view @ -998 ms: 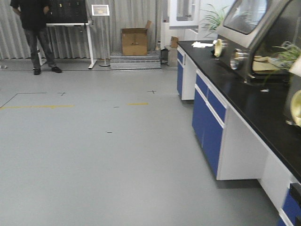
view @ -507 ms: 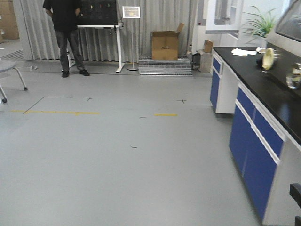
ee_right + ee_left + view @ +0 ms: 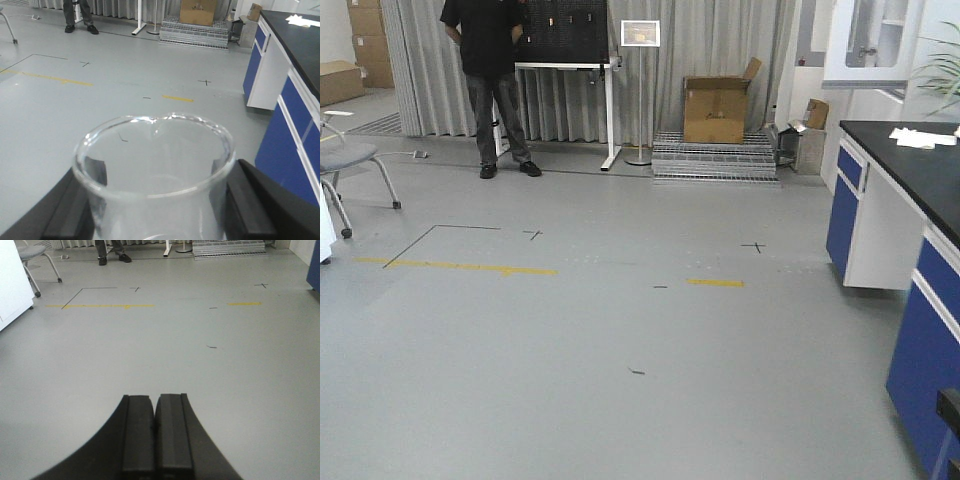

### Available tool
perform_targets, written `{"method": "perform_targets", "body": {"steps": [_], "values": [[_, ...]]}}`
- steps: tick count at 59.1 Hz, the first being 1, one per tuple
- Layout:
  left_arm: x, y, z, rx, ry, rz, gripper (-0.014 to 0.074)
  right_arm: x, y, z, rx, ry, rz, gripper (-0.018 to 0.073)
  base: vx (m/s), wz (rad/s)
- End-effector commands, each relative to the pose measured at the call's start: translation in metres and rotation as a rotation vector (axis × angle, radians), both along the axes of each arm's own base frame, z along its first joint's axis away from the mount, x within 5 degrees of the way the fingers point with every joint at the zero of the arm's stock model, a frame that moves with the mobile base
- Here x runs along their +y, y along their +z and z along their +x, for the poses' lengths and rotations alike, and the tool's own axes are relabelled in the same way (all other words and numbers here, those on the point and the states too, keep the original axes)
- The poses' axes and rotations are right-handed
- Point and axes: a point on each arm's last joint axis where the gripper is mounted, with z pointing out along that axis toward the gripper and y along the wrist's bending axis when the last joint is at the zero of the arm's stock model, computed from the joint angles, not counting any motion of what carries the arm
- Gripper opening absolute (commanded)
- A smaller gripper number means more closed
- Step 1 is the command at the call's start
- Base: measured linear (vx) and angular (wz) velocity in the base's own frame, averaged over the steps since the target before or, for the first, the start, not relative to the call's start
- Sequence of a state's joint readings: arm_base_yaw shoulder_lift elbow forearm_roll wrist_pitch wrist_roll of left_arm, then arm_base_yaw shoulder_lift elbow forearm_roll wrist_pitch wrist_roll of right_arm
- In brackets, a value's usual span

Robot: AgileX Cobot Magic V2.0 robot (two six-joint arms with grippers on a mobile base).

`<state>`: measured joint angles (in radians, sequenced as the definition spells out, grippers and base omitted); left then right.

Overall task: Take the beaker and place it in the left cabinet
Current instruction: 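Drive the base away from the bench while holding the beaker, then turn and drive the base toward the open white cabinet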

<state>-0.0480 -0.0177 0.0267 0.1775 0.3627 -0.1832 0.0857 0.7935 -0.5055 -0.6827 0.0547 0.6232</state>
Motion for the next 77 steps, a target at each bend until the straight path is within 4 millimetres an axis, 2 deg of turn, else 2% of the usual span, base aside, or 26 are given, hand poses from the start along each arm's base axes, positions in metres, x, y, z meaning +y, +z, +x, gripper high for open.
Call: {"method": "perform_targets", "body": {"steps": [1, 77], "values": [[-0.0014, 0.0123, 0.0006, -0.099, -0.018, -0.004, 0.0004, 0.0027, 0.0173, 0.0002, -0.094, 0.038, 0.0, -0.0001, 0.73, 0.06], [-0.0014, 0.0123, 0.0006, -0.099, -0.018, -0.004, 0.0004, 0.0029, 0.0153, 0.0024, -0.082, 0.037, -0.001, -0.0001, 0.76, 0.04]]}}
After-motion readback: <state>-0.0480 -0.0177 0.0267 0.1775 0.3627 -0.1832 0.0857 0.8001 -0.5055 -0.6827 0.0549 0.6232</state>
